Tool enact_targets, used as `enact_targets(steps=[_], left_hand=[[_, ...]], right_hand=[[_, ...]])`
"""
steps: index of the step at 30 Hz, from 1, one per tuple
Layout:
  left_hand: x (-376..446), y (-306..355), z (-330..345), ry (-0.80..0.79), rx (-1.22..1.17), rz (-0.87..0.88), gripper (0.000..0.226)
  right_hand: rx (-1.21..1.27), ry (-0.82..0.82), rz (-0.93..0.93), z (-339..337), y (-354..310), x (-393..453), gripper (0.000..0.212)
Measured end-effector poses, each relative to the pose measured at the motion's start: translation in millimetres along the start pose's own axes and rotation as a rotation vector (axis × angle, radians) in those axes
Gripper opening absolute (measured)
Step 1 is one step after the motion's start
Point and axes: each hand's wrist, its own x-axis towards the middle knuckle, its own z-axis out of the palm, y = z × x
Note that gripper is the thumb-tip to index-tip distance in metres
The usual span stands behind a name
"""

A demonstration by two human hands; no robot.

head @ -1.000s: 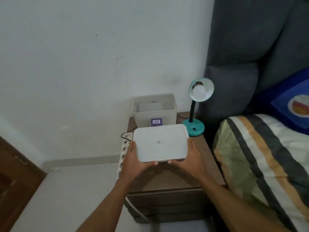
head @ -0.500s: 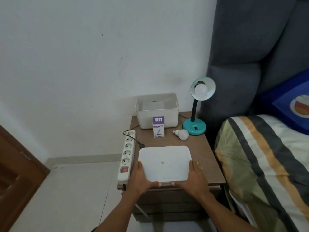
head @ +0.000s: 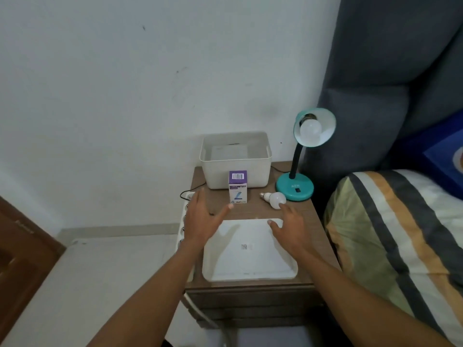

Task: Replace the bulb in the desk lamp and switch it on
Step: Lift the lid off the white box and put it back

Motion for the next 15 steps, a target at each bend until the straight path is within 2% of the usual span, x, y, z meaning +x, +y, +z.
enact_targets(steps=[3, 5, 9, 15], left_hand=[[51.1, 10.0, -4.4, 0.083, -0.083, -0.009, 0.097], [86.6, 13.5, -4.3, 0.093, -0.089, -0.024, 0.100], [144.3, 12.5, 1.3, 0.059, -0.138, -0.047, 0.115], [185.2, -1.2, 16.1, -0.046, -0.184, -0.071, 0.113]], right_hand=[[0.048, 0.004, 0.016, 4.7, -7.2, 33.9, 0.064], [0.034, 0.012, 0.023, 10.0, -10.0, 56.5, 0.063], [-0.071, -0.025, 0.057, 25.4, -5.4, 88.8, 0.070], [-0.051, 0.025, 0.086, 46.1, 8.8, 106.2, 0.062]])
